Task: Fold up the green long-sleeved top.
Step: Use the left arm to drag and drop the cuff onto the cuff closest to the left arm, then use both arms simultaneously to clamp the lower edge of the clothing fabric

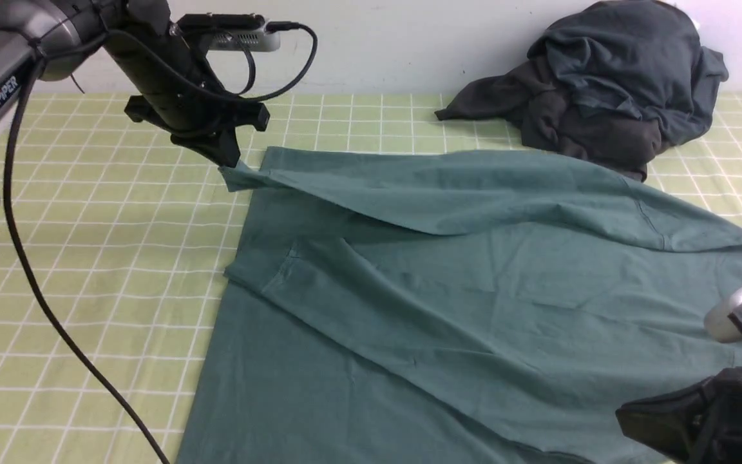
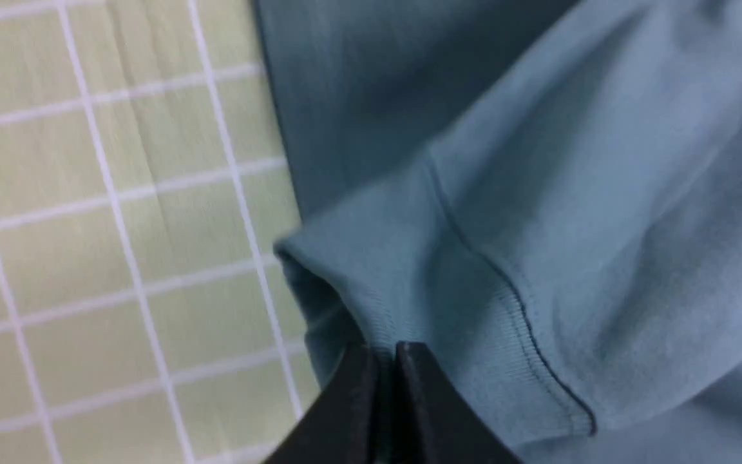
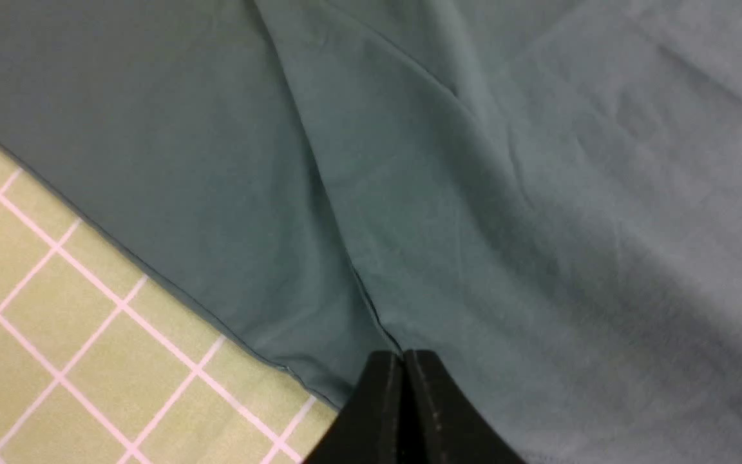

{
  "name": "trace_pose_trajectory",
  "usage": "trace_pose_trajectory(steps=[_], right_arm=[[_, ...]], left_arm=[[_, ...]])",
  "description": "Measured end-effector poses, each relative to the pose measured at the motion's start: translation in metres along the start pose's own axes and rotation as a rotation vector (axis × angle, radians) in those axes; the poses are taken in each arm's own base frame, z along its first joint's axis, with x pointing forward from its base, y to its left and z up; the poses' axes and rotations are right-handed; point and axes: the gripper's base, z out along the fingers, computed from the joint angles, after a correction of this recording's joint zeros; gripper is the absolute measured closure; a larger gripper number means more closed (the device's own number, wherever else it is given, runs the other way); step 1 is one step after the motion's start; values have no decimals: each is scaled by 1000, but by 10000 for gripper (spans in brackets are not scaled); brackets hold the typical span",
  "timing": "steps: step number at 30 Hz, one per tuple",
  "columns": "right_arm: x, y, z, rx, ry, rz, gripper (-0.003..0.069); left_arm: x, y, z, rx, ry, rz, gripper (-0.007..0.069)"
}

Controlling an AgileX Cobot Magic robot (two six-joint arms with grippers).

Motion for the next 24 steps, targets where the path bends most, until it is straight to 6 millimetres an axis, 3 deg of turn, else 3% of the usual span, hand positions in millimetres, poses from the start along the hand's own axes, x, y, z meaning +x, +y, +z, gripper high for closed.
trace_pose_trajectory(steps=[5, 12, 17, 21, 22, 24], right_arm=[[0, 2, -13, 29, -43, -72, 671], [-1, 6, -28, 49, -109, -108, 672], [1, 8, -28, 28, -87, -105, 672], [4, 11, -27, -4, -51, -102, 672], [5, 11, -27, -5, -49, -102, 672], [5, 11, -27, -12, -43, -101, 672]], left_arm=[[29, -1, -7, -38, 98, 3, 615], [84, -24, 15, -13, 307, 37, 605], [100, -38, 26, -19, 372, 89, 514], [123, -65, 8, -13, 374, 161, 362], [125, -66, 7, -12, 377, 167, 356], [161, -93, 0, 2, 437, 283, 287]])
